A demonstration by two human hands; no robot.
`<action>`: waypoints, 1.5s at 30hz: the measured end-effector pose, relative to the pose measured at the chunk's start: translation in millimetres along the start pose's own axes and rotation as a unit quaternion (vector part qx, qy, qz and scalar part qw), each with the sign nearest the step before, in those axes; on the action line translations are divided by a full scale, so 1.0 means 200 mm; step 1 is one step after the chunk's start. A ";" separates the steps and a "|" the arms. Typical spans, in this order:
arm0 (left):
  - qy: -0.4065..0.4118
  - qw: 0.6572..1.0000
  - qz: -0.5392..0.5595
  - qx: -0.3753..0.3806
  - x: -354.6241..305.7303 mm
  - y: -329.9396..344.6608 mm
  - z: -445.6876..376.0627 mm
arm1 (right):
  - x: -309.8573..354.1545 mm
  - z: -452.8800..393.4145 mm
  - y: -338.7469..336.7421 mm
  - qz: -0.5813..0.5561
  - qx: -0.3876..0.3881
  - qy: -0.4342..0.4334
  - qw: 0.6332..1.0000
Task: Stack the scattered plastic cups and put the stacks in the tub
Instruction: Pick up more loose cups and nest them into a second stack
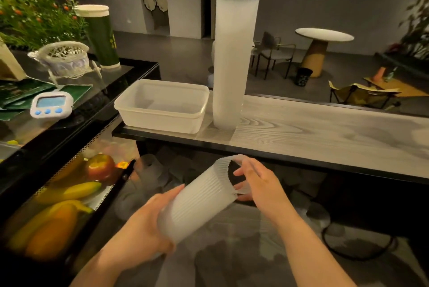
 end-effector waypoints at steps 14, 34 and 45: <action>0.016 0.999 0.030 0.022 -0.08 0.06 0.14 | 0.02 0.13 -0.23 -0.069 -0.095 -0.035 0.992; 0.015 0.997 -0.057 -0.046 -0.05 0.05 0.08 | 0.02 0.22 -0.04 0.128 0.033 -0.220 0.966; 0.055 0.997 -0.043 0.025 -0.04 0.20 -0.03 | -0.84 -0.07 -0.46 0.303 -0.122 0.197 0.924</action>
Point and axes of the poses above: each hand's wrist, its own z-axis away from the middle knuckle, its own y-axis out of the palm, x = y × z, the point moved 4 cm from there along -z, towards the middle knuckle, and after that the axes turned 13 degrees about -x, right-handed, at the moved point
